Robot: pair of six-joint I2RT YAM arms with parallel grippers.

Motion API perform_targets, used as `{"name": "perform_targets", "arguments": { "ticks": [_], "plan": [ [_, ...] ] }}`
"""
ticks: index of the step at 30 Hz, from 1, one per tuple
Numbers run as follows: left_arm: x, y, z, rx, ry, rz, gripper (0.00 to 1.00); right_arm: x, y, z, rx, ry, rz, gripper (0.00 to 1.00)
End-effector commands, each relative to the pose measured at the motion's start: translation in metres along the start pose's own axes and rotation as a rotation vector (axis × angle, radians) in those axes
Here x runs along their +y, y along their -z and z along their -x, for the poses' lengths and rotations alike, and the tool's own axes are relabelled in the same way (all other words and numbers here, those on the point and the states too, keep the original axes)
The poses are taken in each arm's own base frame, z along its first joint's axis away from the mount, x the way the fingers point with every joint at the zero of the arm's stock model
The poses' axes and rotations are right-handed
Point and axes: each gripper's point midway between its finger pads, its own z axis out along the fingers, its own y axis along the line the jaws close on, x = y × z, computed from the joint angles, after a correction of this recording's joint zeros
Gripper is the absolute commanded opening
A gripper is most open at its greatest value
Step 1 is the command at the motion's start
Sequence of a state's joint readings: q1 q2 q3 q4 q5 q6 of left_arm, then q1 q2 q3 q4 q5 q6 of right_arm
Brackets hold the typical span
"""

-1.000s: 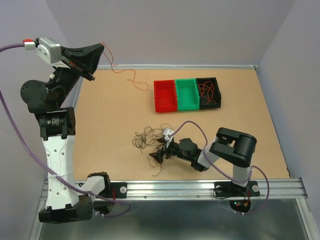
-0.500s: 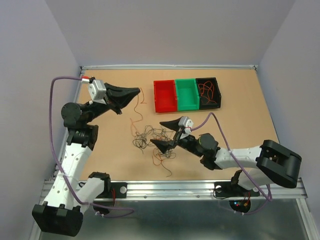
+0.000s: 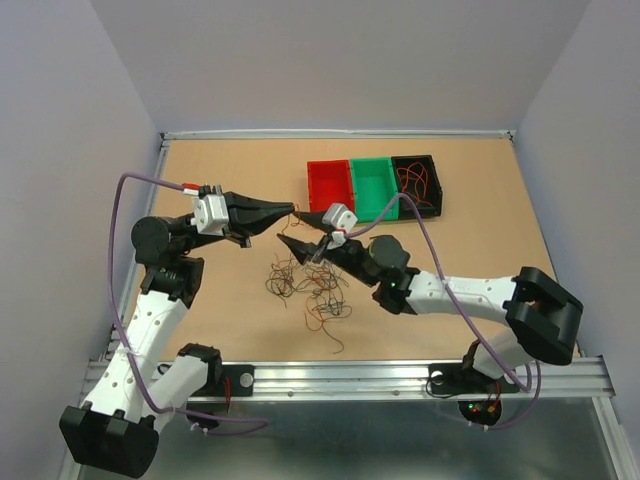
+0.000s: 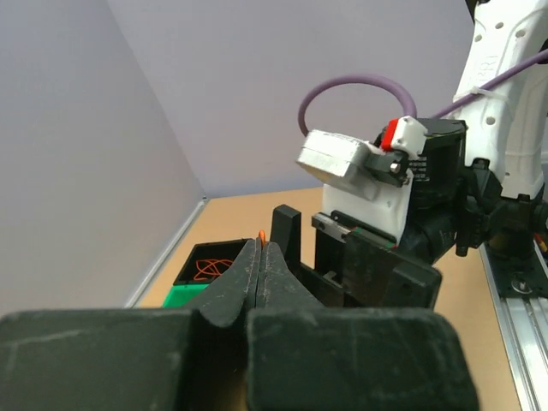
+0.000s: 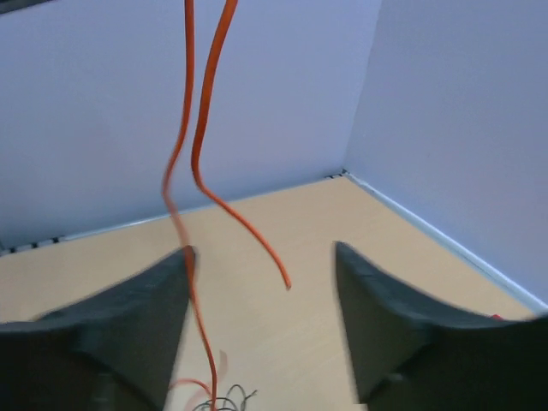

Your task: Untangle the cables

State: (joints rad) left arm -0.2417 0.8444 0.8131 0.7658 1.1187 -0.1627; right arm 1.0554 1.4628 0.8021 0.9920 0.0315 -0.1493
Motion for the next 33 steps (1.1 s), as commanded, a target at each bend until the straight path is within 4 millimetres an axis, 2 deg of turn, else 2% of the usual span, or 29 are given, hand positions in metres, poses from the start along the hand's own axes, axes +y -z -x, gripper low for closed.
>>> {"name": "perform_targets", "arguments": {
  "ticks": [1,2,3,5,8,9,10,12,13,15,16,17,18,19,20,21,22,24,27,28,30,32,33],
  "plan": [
    [-0.008,-0.003,0.002,-0.012,-0.045,-0.055,0.0,-0.007,-0.022,-0.004,0.042,0.073,-0.033,0.4],
    [-0.008,-0.003,0.002,-0.011,-0.041,-0.055,0.0,-0.006,-0.023,-0.01,0.061,0.077,-0.032,0.21],
    [-0.008,-0.004,0.003,-0.011,-0.037,-0.06,0.0,-0.006,-0.025,-0.013,0.072,0.078,-0.031,0.09],
    [-0.005,-0.005,0.002,-0.003,-0.021,-0.055,0.0,0.0,-0.027,-0.022,0.094,0.084,0.002,0.0],
    [0.008,-0.007,-0.005,0.023,-0.01,-0.015,0.0,0.002,-0.019,-0.027,0.109,0.073,0.015,0.01],
    [0.024,-0.007,-0.009,0.032,-0.041,0.061,0.0,0.001,-0.011,-0.03,0.121,0.06,0.007,0.01],
    [0.033,-0.006,-0.013,0.041,-0.02,0.112,0.0,0.0,-0.01,-0.03,0.123,0.05,-0.005,0.01],
    [0.059,0.001,-0.026,0.062,-0.044,0.254,0.11,-0.01,0.009,-0.03,0.139,0.022,-0.063,0.01],
    [0.065,0.004,-0.037,0.08,-0.05,0.283,0.14,-0.019,0.023,-0.029,0.154,0.015,-0.109,0.01],
    [0.074,0.006,-0.054,0.109,-0.049,0.31,0.23,-0.029,0.038,-0.025,0.161,-0.001,-0.153,0.01],
    [0.08,0.007,-0.073,0.143,-0.02,0.317,0.26,-0.039,0.045,-0.024,0.167,-0.029,-0.184,0.01],
    [0.082,0.007,-0.084,0.163,-0.019,0.314,0.27,-0.043,0.053,-0.027,0.195,-0.041,-0.189,0.01],
    [0.084,0.006,-0.095,0.185,-0.004,0.296,0.27,-0.05,0.059,-0.015,0.181,-0.057,-0.202,0.01],
    [0.084,0.004,-0.118,0.226,0.033,0.265,0.27,-0.065,0.064,-0.012,0.186,-0.09,-0.242,0.01],
    [0.084,0.003,-0.128,0.246,0.053,0.246,0.33,-0.074,0.069,-0.011,0.202,-0.095,-0.265,0.01],
    [0.084,0.002,-0.137,0.271,0.059,0.222,0.52,-0.08,0.075,-0.015,0.226,-0.126,-0.289,0.01],
    [0.081,0.002,-0.153,0.297,0.095,0.191,0.62,-0.096,0.08,-0.004,0.203,-0.147,-0.333,0.01],
    [0.08,0.003,-0.169,0.322,0.127,0.175,0.76,-0.12,0.09,0.002,0.203,-0.178,-0.409,0.0],
    [0.081,0.009,-0.182,0.342,0.128,0.213,0.78,-0.141,0.094,0.01,0.199,-0.182,-0.474,0.01],
    [0.088,0.013,-0.183,0.343,0.107,0.253,0.78,-0.155,0.095,0.014,0.197,-0.179,-0.508,0.01],
    [0.086,0.02,-0.195,0.357,0.102,0.287,0.79,-0.159,0.091,0.016,0.199,-0.178,-0.48,0.01],
    [0.089,0.024,-0.198,0.358,0.089,0.321,0.79,-0.176,0.09,0.012,0.212,-0.171,-0.506,0.0],
    [0.088,0.025,-0.201,0.358,0.091,0.321,0.79,-0.191,0.09,0.017,0.205,-0.148,-0.552,0.01]
  ]
}}
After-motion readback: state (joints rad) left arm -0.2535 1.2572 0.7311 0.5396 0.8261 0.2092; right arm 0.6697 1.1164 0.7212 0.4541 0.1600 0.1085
